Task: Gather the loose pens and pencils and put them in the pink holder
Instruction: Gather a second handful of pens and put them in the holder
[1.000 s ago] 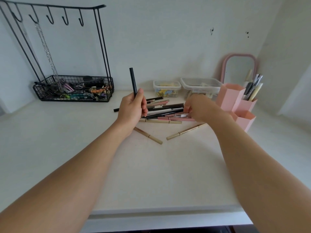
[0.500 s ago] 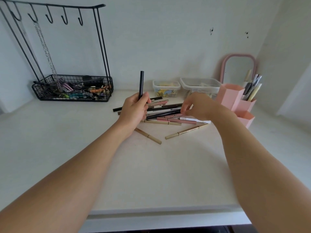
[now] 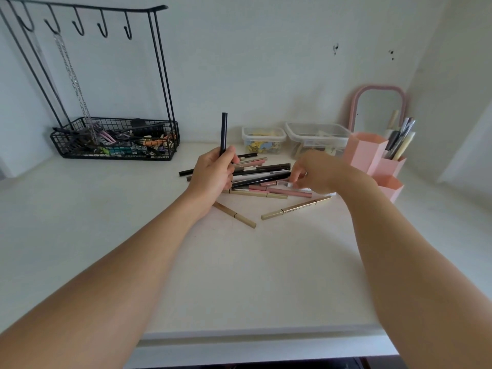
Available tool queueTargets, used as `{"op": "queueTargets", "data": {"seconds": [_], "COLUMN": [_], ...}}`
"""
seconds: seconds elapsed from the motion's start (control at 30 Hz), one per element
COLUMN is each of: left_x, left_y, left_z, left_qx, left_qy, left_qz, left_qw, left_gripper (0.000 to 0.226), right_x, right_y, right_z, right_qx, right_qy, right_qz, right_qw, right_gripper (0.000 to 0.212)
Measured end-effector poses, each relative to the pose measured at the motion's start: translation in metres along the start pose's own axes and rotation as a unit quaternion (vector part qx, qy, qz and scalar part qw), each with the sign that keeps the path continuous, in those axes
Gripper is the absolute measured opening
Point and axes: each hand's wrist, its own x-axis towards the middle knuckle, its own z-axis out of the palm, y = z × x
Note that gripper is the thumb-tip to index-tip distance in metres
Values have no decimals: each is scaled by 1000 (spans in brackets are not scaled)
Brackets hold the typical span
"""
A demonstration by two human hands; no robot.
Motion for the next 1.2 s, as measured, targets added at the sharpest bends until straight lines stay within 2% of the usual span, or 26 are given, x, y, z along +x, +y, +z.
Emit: {"op": "queueTargets", "data": {"seconds": [0.07, 0.13, 0.23, 0.3, 0.37, 0.47, 0.53, 0.63, 0.7, 0.87, 0.93, 1.0, 1.1, 1.2], "left_x": [0, 0, 0, -1, -2, -6, -9, -10, -10, -11, -10, -7, -3, -2], "left_y": [1, 1, 3, 4, 4, 4, 5, 4, 2, 4, 6, 7, 9, 10], "left_z": [1, 2, 0, 0, 1, 5, 8, 10, 10, 11, 9, 6, 2, -1], "left_qx": [-5, -12, -46, -65, -50, 13, 63, 81, 85, 44, 34, 17, -18, -72], "left_qy": [4, 8, -4, -34, -72, -111, -123, -122, -122, -112, -87, -52, -8, 7], "left_qz": [-2, -1, 14, 25, 34, 47, 57, 49, 48, 5, 3, -5, -37, -73], "left_qw": [1000, 1000, 999, 997, 996, 993, 989, 988, 988, 993, 996, 998, 999, 995], "left_gripper": [31, 29, 19, 10, 14, 21, 17, 5, 10, 21, 23, 22, 16, 39], "right_x": [1, 1, 1, -1, -2, -3, -4, -5, -6, -5, -1, 2, -2, -8], "right_y": [0, -5, -24, -42, -54, -65, -70, -72, -72, -69, -59, -44, -24, -15], "right_z": [0, -3, -4, -2, 2, 8, 12, 15, 15, 12, 9, 4, -6, -11], "right_qx": [10, 63, 201, 359, 488, 583, 604, 611, 611, 522, 442, 317, 210, 102], "right_qy": [40, 122, 225, 218, 180, 135, 130, 140, 150, 188, 203, 199, 112, 11], "right_qz": [-3, -16, -60, -79, -95, -115, -123, -120, -124, -97, -58, -36, -40, -42], "right_qw": [999, 990, 952, 904, 849, 793, 776, 770, 767, 826, 872, 927, 970, 994], "right_gripper": [7, 3, 17, 21, 24, 30, 29, 34, 36, 31, 25, 18, 6, 8]}}
